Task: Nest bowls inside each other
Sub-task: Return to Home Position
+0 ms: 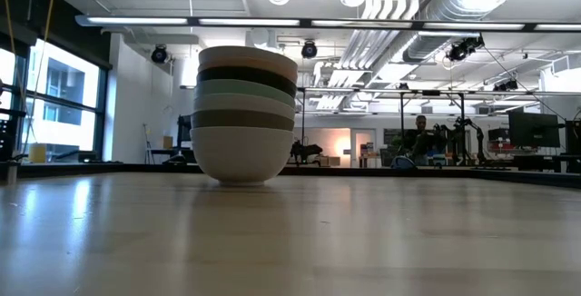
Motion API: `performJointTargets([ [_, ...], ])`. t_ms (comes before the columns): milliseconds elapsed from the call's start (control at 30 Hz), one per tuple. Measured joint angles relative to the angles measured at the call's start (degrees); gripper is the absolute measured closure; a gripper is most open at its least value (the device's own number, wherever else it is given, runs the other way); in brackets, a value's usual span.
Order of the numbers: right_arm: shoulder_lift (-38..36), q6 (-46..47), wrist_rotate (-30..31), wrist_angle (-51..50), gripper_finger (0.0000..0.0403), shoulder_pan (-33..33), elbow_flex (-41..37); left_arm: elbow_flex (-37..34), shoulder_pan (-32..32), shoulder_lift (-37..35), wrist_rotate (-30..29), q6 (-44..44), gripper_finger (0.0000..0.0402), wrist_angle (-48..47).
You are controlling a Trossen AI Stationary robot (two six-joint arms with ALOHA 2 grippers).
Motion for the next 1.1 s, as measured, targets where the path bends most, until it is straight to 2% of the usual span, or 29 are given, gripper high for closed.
performJointTargets([
  [100, 0.0, 2.59, 0.61, 1.55, 0.0231, 0.0, 0.02, 0.0, 0.0, 0.02, 0.0, -0.34, 0.0195, 0.29],
  [233, 0.02, 4.06, 7.45, 0.14, 0.0231, 0.0, 0.04, 0.0, 0.0, 0.02, 0.21, -0.51, 0.0195, 0.71],
  [400, 0.0, 4.32, 10.76, -4.08, 0.0231, 0.0, 0.04, 0.0, 0.0, 0.02, 0.22, -1.72, 0.0195, 0.81],
  [600, -0.31, 3.92, 22.88, -12.69, 0.0231, -0.02, 0.04, 0.0, 0.0, 0.02, -0.28, -2.39, 0.0195, -0.33],
  [700, -0.84, 1.11, 26.48, -17.37, 0.0231, -0.02, 0.02, 0.0, 0.0, 0.02, -3.11, -2.24, 0.0195, -2.56],
  [900, -3.83, -3.27, 25.32, -21.4, 0.0231, -0.01, -3.98, 0.0, 0.02, 0.02, -6.14, -0.63, 0.0195, -5.67],
  [1100, -12.08, -5.12, 19.21, -11.14, 0.0231, -0.01, -17.24, 0.0, 0.02, 0.02, -6.1, 0.31, 0.0195, -4.66],
])
